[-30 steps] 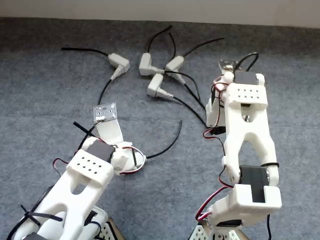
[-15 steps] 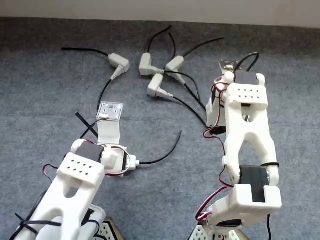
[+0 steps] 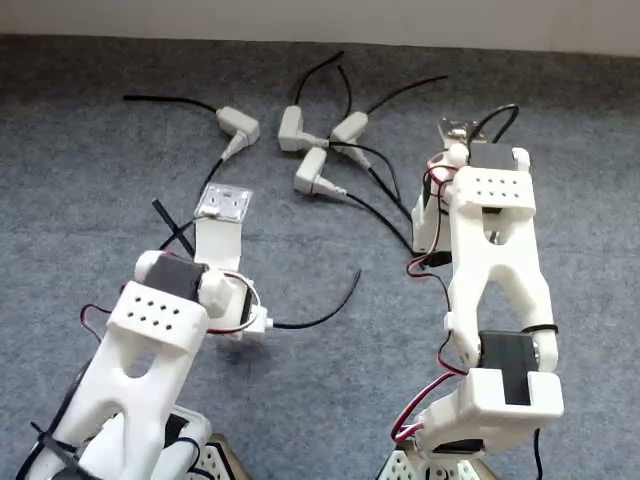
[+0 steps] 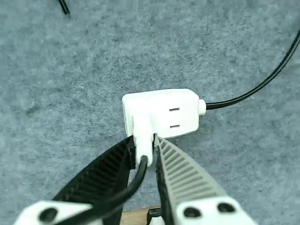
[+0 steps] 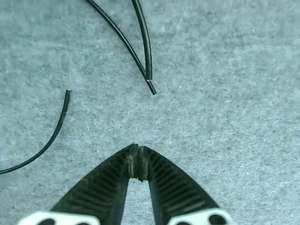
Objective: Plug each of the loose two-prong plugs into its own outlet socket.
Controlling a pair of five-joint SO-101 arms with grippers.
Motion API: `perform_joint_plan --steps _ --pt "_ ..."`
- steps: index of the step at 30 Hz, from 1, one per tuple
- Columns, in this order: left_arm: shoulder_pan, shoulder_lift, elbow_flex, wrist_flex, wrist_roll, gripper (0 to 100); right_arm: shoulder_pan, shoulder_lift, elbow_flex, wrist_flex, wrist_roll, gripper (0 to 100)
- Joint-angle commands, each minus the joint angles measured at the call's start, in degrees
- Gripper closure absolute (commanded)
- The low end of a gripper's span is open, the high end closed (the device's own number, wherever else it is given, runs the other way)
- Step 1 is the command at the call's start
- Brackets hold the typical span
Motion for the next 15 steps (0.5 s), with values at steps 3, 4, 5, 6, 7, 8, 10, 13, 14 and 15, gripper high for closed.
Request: perform_joint_plan --steps 3,4,5,6,7,8,10,13,14,15 --pt "-4.53 -0.75 -11.12 8.00 -10.20 83 0.57 -0.66 -0.22 -0.57 0.35 99.2" --pt "-5.93 -0.75 -11.56 7.74 -10.29 83 0.57 -0.66 -0.22 -0.57 0.35 99.2" --pt "-7.16 -0.75 -11.74 7.38 -10.46 83 0.57 -0.66 -0.22 -0.66 0.26 99.2" --pt "-8.31 -0.66 -11.74 7.03 -10.55 83 0.57 -0.66 -0.22 -0.66 0.26 99.2" --pt "-9.27 -0.66 -11.74 6.77 -10.55 83 0.57 -0.66 -0.22 -0.66 0.26 99.2" --pt "-10.07 -0.48 -11.65 6.51 -10.64 83 0.57 -0.66 -0.22 -0.66 0.26 99.2" --pt "-11.12 -0.40 -11.65 6.51 -13.63 82 0.57 -0.66 -0.22 -0.66 0.35 99.2" --pt "-12.97 -0.40 -11.74 6.51 -24.62 82 0.57 -0.66 -0.22 -0.66 0.35 99.2" --pt "-13.41 -0.40 -11.74 6.51 -28.92 82 0.57 -0.66 -0.22 -0.66 0.35 99.2" --pt "-13.58 -0.40 -11.74 6.51 -33.05 82 0.57 -0.66 -0.22 -0.57 0.35 99.2"
